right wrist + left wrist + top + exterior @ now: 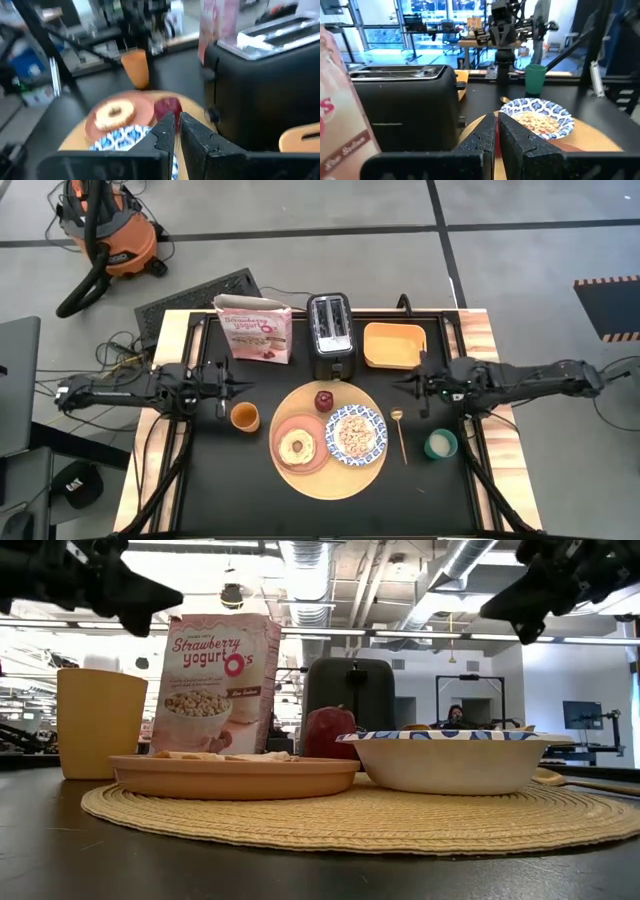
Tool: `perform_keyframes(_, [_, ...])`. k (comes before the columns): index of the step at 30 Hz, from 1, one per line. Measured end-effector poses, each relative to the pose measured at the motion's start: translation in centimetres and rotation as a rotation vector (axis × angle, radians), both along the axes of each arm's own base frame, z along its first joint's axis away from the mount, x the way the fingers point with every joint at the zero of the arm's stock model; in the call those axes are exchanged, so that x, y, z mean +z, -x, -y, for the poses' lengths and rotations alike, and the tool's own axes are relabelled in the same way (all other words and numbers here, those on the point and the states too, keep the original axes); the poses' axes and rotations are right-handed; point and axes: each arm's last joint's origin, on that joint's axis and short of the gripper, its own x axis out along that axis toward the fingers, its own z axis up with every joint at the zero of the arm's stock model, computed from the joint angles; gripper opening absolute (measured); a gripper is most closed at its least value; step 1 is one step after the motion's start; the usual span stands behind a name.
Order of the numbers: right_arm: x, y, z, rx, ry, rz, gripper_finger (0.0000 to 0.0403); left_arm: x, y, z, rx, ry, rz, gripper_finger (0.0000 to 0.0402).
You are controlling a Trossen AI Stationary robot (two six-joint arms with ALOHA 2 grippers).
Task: Arrange a breakfast setting
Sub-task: Return to Home Position
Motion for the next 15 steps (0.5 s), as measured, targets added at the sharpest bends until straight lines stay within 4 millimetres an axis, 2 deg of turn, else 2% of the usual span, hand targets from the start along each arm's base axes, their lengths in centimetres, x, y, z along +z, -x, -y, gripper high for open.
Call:
perform_keyframes(7, [-1.4, 2.0, 0.0, 0.003, 0.004, 0.185, 0.0047, -1.8, 1.2, -0.2, 0.000, 0.054, 0.050, 0.0006])
perform_keyframes(15, [-3.2, 4.5, 0.3, -0.046, 0.040, 0.344, 0.0044, -2.9, 2.2, -0.1, 0.001, 0.067, 0.096, 0.0006])
